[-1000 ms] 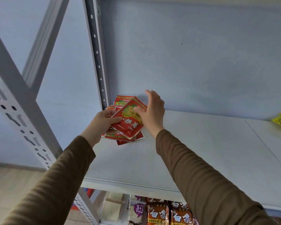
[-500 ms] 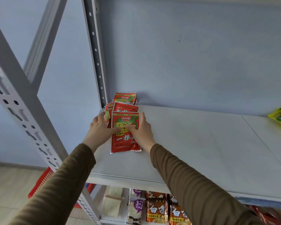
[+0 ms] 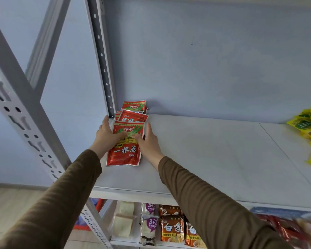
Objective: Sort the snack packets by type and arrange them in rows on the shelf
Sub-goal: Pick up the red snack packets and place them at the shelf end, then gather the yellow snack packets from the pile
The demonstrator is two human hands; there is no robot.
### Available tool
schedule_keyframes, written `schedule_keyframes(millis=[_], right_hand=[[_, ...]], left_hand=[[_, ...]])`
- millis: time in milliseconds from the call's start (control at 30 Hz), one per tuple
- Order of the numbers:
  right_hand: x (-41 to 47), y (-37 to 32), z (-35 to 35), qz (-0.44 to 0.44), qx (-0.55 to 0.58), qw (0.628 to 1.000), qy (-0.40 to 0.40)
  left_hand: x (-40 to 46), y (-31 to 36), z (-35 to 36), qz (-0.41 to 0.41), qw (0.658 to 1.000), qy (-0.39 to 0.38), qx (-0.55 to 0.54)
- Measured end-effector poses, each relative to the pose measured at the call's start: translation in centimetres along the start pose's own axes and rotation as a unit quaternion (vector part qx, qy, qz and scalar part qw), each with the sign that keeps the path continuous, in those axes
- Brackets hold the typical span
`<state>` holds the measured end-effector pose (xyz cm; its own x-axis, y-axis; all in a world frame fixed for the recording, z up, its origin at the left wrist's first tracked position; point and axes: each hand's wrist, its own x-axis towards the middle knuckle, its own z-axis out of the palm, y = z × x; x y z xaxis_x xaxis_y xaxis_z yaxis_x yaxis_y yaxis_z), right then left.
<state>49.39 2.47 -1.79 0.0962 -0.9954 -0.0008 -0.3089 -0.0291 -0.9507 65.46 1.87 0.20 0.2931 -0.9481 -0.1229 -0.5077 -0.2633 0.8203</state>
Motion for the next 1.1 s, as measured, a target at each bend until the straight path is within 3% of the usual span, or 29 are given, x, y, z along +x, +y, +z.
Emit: schedule_keyframes(millis=[133,267,433,633,1100], right_hand=[[0.2,-0.4,-1.5,-0.011,-0.063,0.998,0.014],[-1.1,0.1,-3.8,-0.049,-0.148,0.987,0.031],[-2.7,0.5,-8.4,-0.098,-0.257,0.959,0.06],[-5.7,2.3,-16.8,-0.098,-0.359,0.922,0.105],[-20.6,12.2,-47.3,-0.037,-0.476,0.859,0.183]], left_hand=[[-0.5,1.4,-0.6,0.108,0.986,0.094,0.083],[-2.1,2.9,0.5,0.203,0.966,0.108,0.118],[-4.0,5.7,3.4,0.29,0.941,0.067,0.161],[-6.4,9.9,10.6,0.339,0.92,-0.005,0.195],[-23.3,24.1,38.4,0.409,0.887,-0.156,0.149]])
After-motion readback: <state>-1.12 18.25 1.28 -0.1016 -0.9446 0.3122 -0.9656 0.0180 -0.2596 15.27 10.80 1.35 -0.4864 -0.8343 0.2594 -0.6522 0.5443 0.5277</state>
